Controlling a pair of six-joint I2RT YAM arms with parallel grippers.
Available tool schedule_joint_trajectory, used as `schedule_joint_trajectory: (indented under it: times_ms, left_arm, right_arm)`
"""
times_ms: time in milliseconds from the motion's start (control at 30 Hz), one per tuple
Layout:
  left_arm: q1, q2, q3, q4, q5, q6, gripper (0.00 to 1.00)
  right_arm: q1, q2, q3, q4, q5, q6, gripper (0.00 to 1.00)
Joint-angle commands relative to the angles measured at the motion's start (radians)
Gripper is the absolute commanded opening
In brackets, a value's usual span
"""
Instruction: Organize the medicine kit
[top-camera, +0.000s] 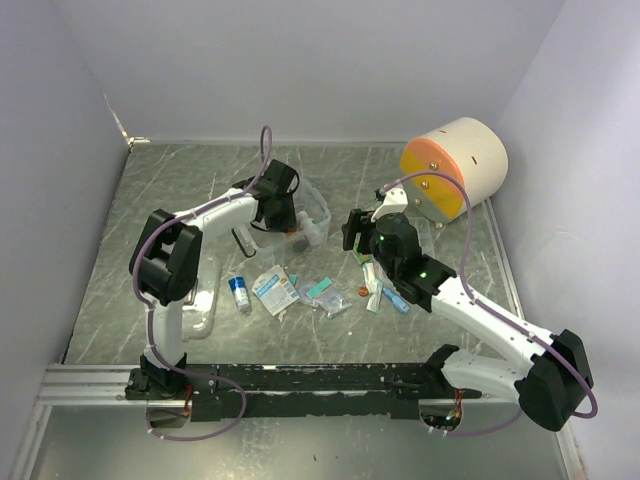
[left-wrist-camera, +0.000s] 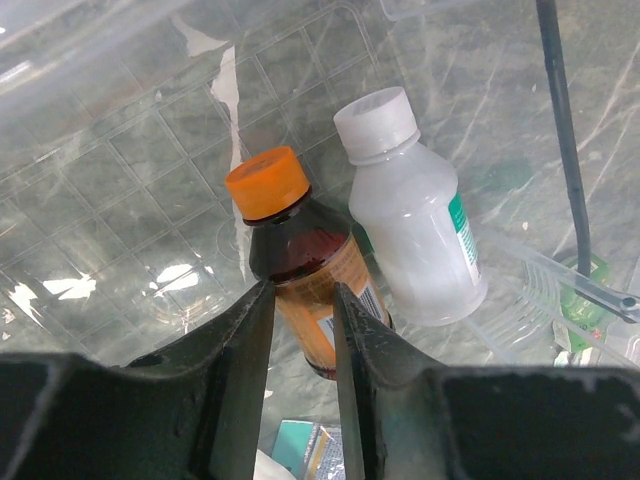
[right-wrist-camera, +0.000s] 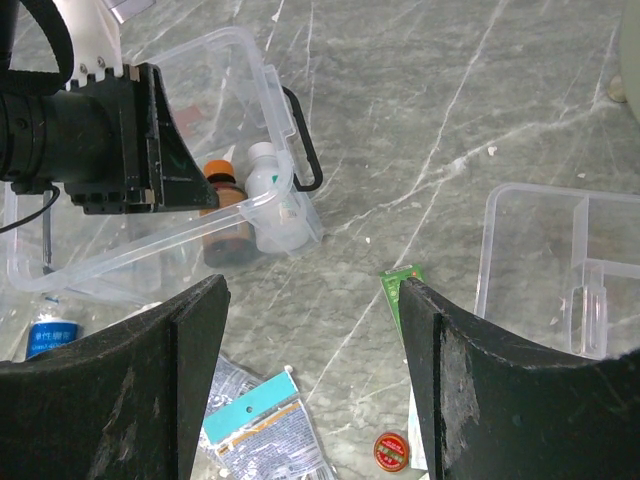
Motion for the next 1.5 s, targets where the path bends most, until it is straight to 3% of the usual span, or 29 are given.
schedule_joint_trajectory:
  times_ms: [0,333,667,900,1167,1367,1467]
  left_arm:
    - [-0.005,0.009,0.011,-0.016,0.067,0.020,0.40]
    - [-0.008,-0.005,-0.029,0.036,0.210,0.010,0.35]
    - [-0.005,-0.042,0.075,-0.009,0.168,0.036,0.42]
    - [-0.004,-0.131,0.110,-0.057,0.052,0.068,0.53]
    - [-0.003,-0.426,-0.045,0.034,0.035,0.127,0.58]
    - [-0.003,-0.737,-0.234,0.122,-0.064,0.209,0.59]
    - [-0.004,-0.869,-0.322,0.165,-0.084,0.257,0.60]
  right_arm:
    - [-0.003,0.001,0.000,0.012,0.016,-0.003,0.69]
    - [-0.003,0.002,0.005,0.008,0.018,-0.005,0.69]
    - [-0.003,-0.008,0.024,-0.021,0.019,0.009,0.69]
    - [-0.004,0.002,0.066,-0.088,-0.031,0.025,0.69]
    - [-0.004,0.017,0.053,-0.081,-0.211,0.027,0.69]
    - [0.004,0.083,0.007,0.040,-0.501,-0.004,0.53]
    - [0.042,0.129,-0.020,0.105,-0.505,0.032,0.53]
